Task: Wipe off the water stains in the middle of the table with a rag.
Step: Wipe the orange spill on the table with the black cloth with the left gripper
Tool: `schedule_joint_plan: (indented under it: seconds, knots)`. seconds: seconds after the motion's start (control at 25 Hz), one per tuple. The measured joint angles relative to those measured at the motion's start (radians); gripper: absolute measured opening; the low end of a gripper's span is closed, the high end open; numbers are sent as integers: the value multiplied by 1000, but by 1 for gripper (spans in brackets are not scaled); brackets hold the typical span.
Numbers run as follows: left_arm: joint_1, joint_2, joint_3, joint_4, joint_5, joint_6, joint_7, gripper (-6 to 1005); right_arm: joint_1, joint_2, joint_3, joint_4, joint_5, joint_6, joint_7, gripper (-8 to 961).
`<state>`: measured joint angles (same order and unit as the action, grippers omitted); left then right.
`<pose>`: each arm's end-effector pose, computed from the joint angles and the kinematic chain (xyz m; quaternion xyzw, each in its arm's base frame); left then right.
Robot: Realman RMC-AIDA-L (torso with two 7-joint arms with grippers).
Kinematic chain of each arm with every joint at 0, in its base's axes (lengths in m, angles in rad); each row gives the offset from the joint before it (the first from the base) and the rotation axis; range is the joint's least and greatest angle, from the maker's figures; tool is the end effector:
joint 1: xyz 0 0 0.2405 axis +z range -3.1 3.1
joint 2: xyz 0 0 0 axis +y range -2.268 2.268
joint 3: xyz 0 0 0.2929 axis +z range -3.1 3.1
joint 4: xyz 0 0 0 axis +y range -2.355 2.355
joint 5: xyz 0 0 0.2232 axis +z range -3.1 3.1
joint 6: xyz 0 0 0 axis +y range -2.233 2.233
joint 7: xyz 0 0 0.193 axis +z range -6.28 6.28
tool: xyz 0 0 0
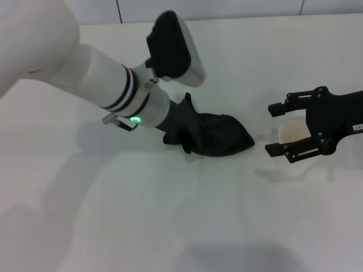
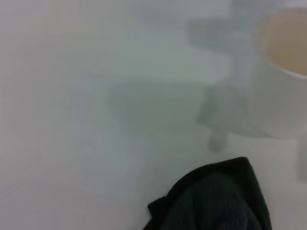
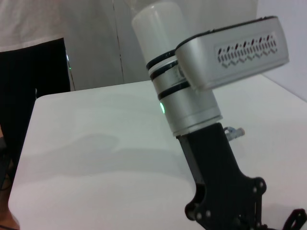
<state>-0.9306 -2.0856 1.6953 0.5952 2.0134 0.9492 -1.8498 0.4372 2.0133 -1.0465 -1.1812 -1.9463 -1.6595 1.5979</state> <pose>-0.1788 0.4307 -0.1959 -0.9913 -0.0578 0.0856 0.0813 0.2311 0.3634 -0.0121 -0.9863 0.0694 0.1182 0.0921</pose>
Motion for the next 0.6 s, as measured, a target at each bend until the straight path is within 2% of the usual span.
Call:
schedule_joint_plan:
  seconds: [0.12,0.4,0.48,0.6]
  knots:
    - [6,2,-45,4,12,29,17,72,0,-2,4,-3,1,0,0,825]
    - [24,-4,-42,35,-6,210,130,83,6,-2,7,-3,1,1,0,825]
    - [40,-4,-37,57,-33,272,176,91,4,-2,7,-4,1,1,0,824]
    - [78,-3,-41,113,-56,295,188,103,0,-2,6,-5,1,1,2,824]
